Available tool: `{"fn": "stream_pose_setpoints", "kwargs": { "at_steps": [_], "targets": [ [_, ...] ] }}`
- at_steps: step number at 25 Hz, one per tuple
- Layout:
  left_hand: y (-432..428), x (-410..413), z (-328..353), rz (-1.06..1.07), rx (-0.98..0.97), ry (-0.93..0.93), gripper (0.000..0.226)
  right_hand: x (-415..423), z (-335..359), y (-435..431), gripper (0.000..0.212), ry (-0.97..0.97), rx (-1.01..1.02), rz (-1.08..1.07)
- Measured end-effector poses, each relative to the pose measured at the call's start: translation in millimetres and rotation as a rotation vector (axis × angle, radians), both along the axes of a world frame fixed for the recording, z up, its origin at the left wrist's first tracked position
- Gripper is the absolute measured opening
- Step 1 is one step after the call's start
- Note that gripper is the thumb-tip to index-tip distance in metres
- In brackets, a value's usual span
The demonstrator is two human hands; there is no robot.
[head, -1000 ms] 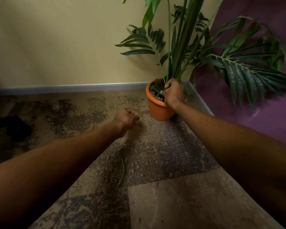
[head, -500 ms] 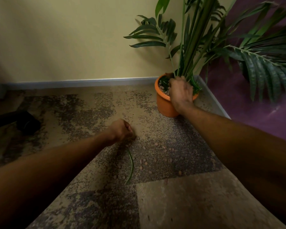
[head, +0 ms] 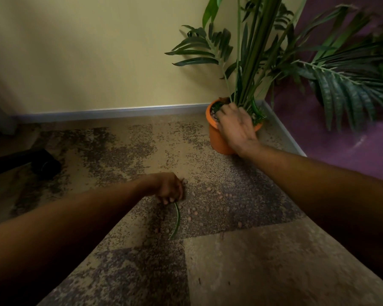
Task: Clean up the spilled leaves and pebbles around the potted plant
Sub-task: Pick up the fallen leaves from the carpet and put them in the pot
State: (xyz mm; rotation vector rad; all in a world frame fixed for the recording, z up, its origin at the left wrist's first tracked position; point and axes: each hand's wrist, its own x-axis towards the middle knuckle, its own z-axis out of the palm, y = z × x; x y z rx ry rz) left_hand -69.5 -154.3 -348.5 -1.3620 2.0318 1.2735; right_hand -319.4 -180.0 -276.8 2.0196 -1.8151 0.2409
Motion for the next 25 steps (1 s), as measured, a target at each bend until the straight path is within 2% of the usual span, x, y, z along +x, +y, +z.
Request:
{"fn": "stream_pose_setpoints", "kwargs": {
  "at_steps": [3,5,8,12,14,17,19,21,23,25],
  "targets": [
    [8.0,-3.8,-5.9,-0.032,0.068,-0.093,0.029,19.2,-9.1,11.1,0.025,0.010,0.066,0.194],
    [12.6,-5.4,-6.3,0.027,0.119,-0.115,0.031,29.2,-13.1,16.4,0.023,-0.037,0.199,0.317],
    [18.6,-1.5,-3.9,0.121,0.107,-0.039,0.032,39.4,-20.0,26.1,0.020,-0.084,0.457,0.399],
    [21.4,7.1,15.3,0.170,0.026,0.092,0.026,50.9,-31.5,32.4,0.012,-0.394,0.694,0.335],
    [14.0,8.0,28.1,0.293,-0.069,0.245,0.021,53.5,-33.2,29.6,0.012,-0.571,0.695,0.256],
    [0.1,1.4,43.3,0.668,-0.107,0.524,0.025,57.8,-29.3,27.6,0.022,-0.826,0.706,0.088],
    [-7.6,-9.0,50.6,0.844,-0.114,0.653,0.028,58.8,-22.1,26.8,0.021,-0.933,0.704,0.020],
    [-11.5,-21.0,59.9,0.954,-0.109,0.740,0.024,57.9,-11.3,26.9,0.014,-1.000,0.687,-0.006],
    [-15.6,-31.1,71.1,1.017,-0.106,0.820,0.005,55.8,-0.6,27.7,0.014,-1.116,0.640,-0.026],
    [-20.5,-40.5,82.1,1.047,-0.137,0.861,0.012,52.7,8.6,27.1,0.020,-1.220,0.562,-0.049]
  ]
}}
